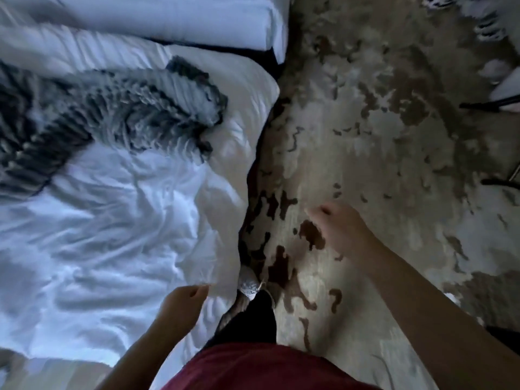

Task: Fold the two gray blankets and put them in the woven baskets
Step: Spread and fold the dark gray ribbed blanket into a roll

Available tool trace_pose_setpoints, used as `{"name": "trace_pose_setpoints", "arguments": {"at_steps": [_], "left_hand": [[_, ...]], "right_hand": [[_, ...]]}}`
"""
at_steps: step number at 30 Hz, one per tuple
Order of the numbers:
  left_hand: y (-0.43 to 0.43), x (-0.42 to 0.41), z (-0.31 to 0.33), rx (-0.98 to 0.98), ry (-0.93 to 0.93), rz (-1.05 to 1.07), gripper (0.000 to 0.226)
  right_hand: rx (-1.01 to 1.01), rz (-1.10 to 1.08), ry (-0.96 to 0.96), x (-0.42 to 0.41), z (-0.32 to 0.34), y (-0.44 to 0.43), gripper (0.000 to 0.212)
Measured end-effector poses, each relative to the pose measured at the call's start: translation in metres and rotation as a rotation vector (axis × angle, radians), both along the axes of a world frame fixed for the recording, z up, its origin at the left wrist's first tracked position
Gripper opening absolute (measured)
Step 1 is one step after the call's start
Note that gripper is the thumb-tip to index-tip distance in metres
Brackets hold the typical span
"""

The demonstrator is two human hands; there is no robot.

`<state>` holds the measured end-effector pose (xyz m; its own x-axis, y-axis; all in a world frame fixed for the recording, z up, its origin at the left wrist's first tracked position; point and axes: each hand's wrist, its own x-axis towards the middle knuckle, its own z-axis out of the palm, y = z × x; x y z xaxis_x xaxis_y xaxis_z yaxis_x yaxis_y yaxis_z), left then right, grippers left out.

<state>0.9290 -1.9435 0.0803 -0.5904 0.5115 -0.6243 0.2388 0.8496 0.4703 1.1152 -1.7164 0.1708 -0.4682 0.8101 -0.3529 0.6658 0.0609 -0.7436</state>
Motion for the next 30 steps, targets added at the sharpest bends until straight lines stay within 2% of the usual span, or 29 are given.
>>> {"name": "trace_pose_setpoints", "arguments": {"at_steps": [2,6,10,14,17,19,22,25,27,30], "left_hand": [[0.021,-0.025,-0.017,-0.047,-0.012,0.023,0.045],[0.103,-0.076,-0.033,-0.065,-0.054,0.022,0.042],[0.221,-0.146,-0.004,0.084,-0.034,-0.015,0.043],[0.323,-0.218,0.030,0.313,-0.036,0.115,0.035],[0.368,-0.269,0.034,0.355,-0.014,0.259,0.041],[0.378,-0.298,0.019,0.302,0.016,0.343,0.044],[0.371,-0.332,-0.011,0.185,-0.004,0.536,0.036],[0.349,-0.341,-0.025,0.041,-0.122,0.770,0.031],[0.336,-0.331,-0.033,-0.014,-0.251,0.968,0.023],[0.342,-0.317,-0.049,-0.002,-0.599,1.271,0.024]], "right_hand": [[0.025,0.073,0.009,-0.042,-0.004,0.035,0.038],[-0.092,0.059,-0.038,-0.083,-0.035,0.082,0.038],[-0.172,0.065,-0.206,-0.097,-0.055,0.131,0.038],[-0.230,0.012,-0.369,-0.114,-0.071,0.178,0.042],[-0.245,0.127,-0.443,-0.160,-0.087,0.230,0.042],[-0.254,0.234,-0.450,-0.208,-0.099,0.269,0.037],[-0.232,0.465,-0.405,-0.305,-0.114,0.331,0.037],[-0.380,0.568,-0.427,-0.405,-0.121,0.387,0.039],[-0.400,0.632,-0.468,-0.460,-0.124,0.413,0.037],[-0.544,0.597,-0.461,-0.525,-0.151,0.441,0.013]]}}
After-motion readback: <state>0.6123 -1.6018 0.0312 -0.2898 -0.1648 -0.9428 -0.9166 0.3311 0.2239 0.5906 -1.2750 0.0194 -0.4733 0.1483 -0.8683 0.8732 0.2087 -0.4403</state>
